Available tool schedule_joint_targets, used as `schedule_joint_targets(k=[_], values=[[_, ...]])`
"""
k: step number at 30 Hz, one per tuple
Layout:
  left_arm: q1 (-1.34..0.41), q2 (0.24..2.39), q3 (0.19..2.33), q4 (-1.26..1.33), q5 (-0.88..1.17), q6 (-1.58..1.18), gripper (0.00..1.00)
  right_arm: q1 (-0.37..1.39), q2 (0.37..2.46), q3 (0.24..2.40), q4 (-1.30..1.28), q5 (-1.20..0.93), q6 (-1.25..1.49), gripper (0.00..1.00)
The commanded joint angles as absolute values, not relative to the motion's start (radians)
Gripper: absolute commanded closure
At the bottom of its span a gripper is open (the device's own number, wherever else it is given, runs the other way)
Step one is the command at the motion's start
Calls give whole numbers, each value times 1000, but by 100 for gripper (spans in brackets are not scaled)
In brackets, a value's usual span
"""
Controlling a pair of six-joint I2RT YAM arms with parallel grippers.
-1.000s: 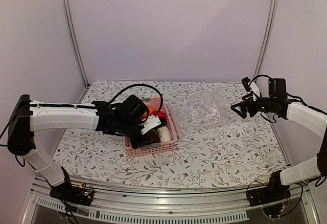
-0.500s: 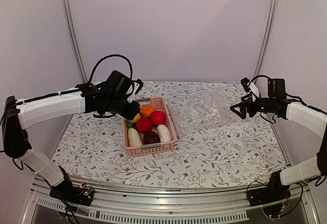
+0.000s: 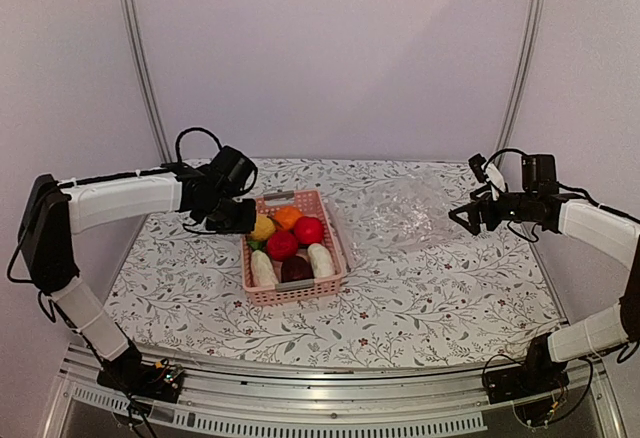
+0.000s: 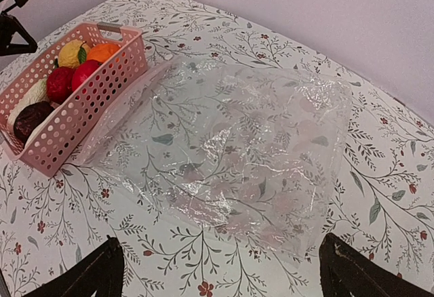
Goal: Place the food in the zip-top bag and seal the zipper
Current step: Adjust the bin at the corner of the board.
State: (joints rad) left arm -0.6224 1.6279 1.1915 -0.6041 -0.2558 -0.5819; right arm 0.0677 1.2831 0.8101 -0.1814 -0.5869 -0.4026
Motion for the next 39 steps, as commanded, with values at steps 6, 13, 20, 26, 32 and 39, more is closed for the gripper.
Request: schedule_joint_targets(k=[6,13,20,26,32,39], values=[[-599,1695,1180,-623,-229,-641,78,78,1305,831,-216,-591,-423,1],[-578,1702,1164,-623,-222,-632,89,78,1310,831,-221,-591,-429,1],[-541,1670,1130,-621,-235,-614,96,81,1312,833,-225,-592,-430,1],[-497,1630,1099,-621,-244,-576,97,82,1315,834,-228,-592,-430,1],[-501,1575,1085,-578,-210,-576,86,86,1322,836,-230,-591,-431,1],[-502,1596,1086,-591,-182,-585,75,89,1326,838,-234,-592,-431,1]])
